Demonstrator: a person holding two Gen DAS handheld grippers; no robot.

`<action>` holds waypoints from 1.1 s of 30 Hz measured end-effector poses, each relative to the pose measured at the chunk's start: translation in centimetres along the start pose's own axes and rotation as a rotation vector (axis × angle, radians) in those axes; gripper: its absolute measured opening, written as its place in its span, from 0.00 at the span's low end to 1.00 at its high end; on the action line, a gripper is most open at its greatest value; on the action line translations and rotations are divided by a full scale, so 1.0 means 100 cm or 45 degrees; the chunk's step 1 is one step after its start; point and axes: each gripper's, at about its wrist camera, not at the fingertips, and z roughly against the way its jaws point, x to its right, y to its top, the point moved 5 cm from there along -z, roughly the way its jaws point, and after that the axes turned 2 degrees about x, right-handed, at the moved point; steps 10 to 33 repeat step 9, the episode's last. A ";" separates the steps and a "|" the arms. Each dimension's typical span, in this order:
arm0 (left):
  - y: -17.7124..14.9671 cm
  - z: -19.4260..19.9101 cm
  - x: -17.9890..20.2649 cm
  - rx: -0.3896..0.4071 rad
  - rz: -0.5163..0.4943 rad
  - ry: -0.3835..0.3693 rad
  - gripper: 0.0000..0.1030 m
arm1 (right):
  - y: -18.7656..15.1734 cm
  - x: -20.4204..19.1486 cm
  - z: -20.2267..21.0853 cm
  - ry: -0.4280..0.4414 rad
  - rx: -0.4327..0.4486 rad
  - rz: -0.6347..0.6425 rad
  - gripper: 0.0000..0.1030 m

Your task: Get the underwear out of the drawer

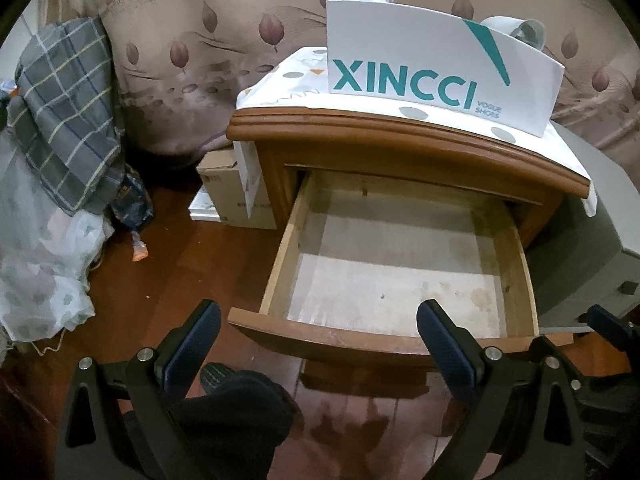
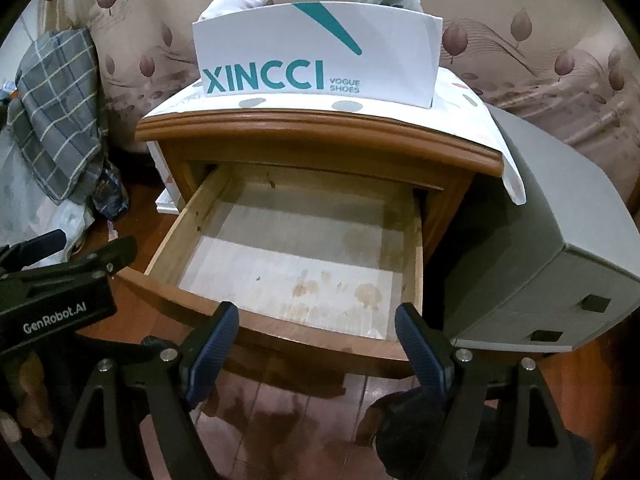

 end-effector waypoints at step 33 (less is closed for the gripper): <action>-0.003 -0.001 -0.002 0.002 0.001 0.002 0.95 | -0.001 -0.002 -0.004 -0.010 -0.010 0.021 0.80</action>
